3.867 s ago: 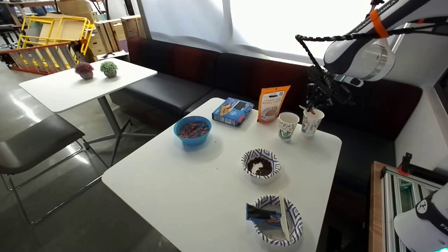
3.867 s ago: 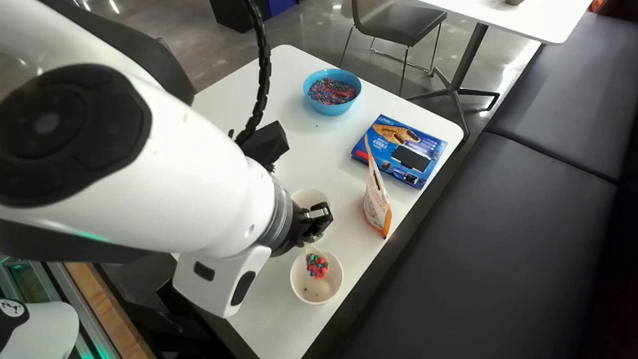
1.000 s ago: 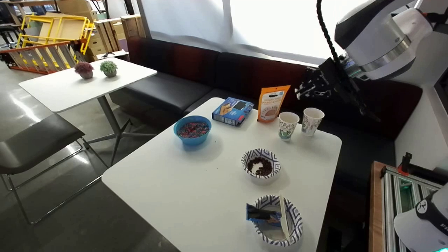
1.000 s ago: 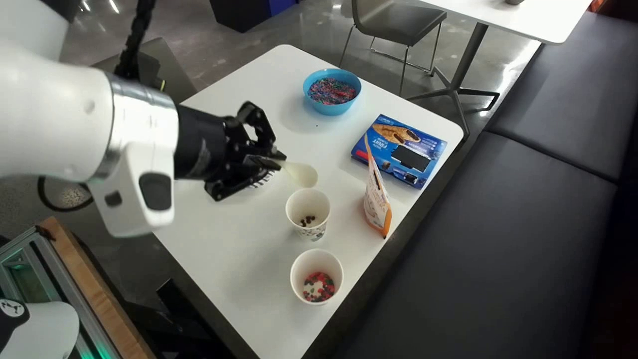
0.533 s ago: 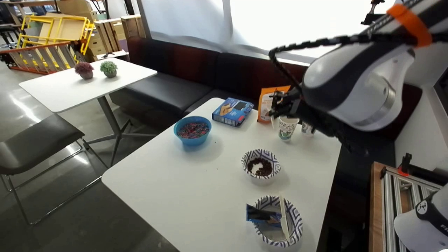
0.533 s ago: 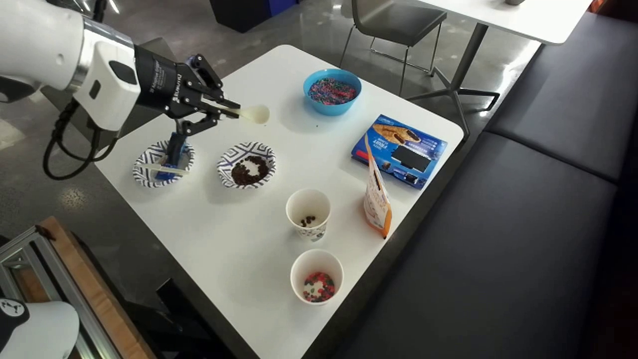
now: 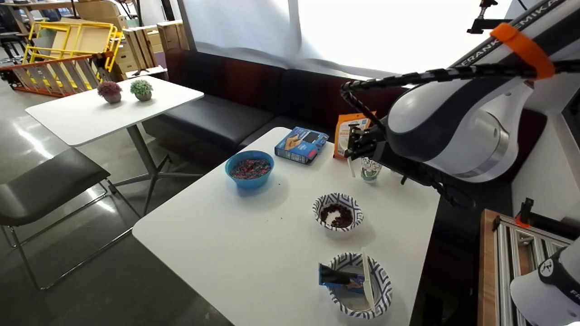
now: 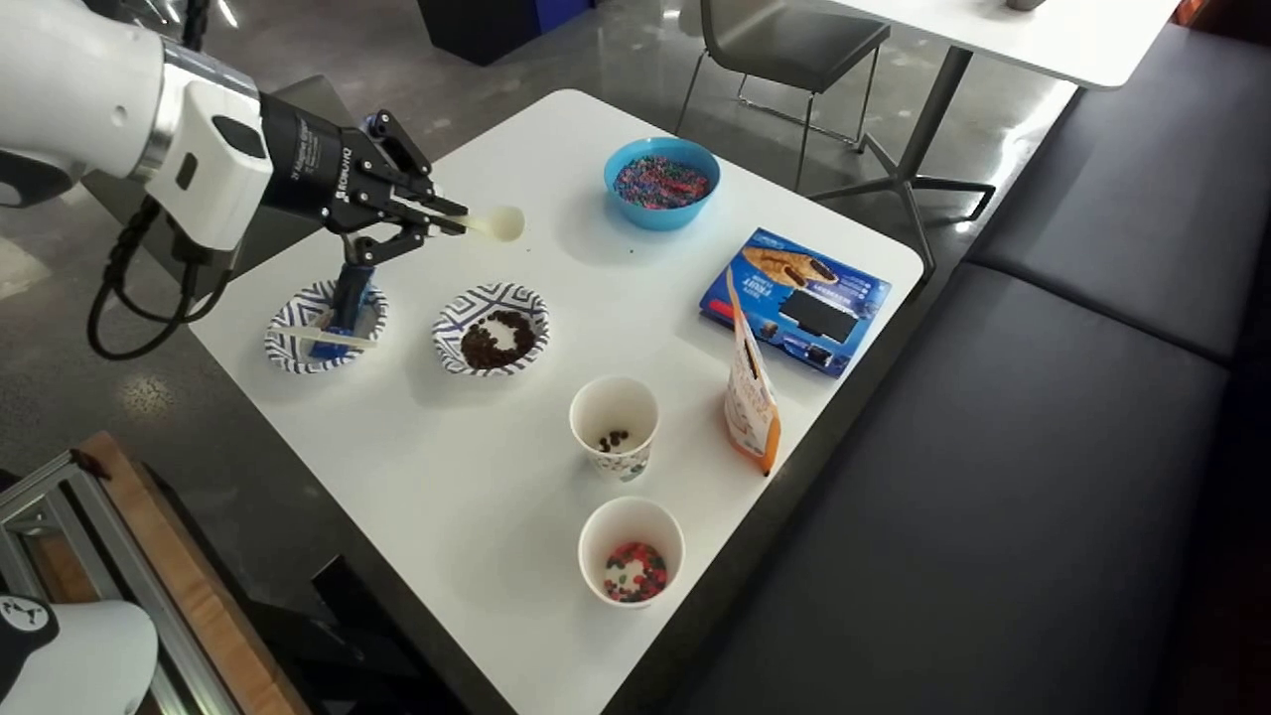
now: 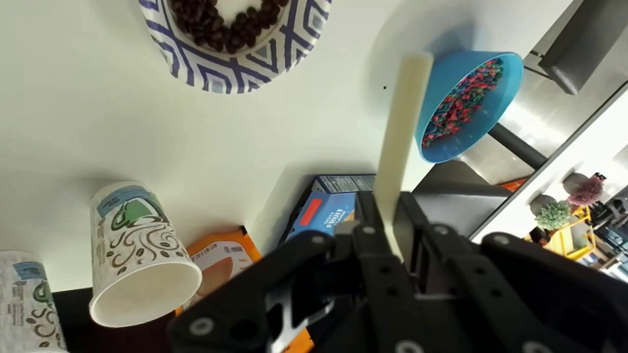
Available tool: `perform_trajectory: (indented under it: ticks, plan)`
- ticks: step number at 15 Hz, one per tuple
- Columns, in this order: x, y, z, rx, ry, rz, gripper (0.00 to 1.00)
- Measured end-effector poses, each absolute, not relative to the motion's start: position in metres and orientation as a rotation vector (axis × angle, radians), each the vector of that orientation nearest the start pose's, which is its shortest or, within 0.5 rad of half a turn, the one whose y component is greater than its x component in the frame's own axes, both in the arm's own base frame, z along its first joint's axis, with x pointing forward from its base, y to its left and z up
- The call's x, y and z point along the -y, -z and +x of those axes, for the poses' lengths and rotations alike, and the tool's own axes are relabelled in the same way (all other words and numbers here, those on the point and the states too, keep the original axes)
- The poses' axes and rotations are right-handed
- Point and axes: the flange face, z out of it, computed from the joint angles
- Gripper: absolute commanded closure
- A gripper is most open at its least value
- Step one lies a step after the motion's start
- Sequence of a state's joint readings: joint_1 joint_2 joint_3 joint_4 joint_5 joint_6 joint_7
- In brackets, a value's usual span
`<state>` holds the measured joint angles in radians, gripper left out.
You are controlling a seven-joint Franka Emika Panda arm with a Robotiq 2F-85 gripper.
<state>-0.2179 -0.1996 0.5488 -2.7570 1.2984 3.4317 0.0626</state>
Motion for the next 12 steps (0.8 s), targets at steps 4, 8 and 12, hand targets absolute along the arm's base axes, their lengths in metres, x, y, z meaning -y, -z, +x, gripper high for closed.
perform_trajectory:
  ticks: [4,8,12]
  plan:
    - [-0.012,-0.336,0.384,-1.417,1.002,-2.349,0.96]
    - [-0.019,-0.313,0.387,-1.423,0.919,-2.394,0.96]
    - [-0.031,-0.289,0.395,-1.410,0.825,-2.433,0.96]
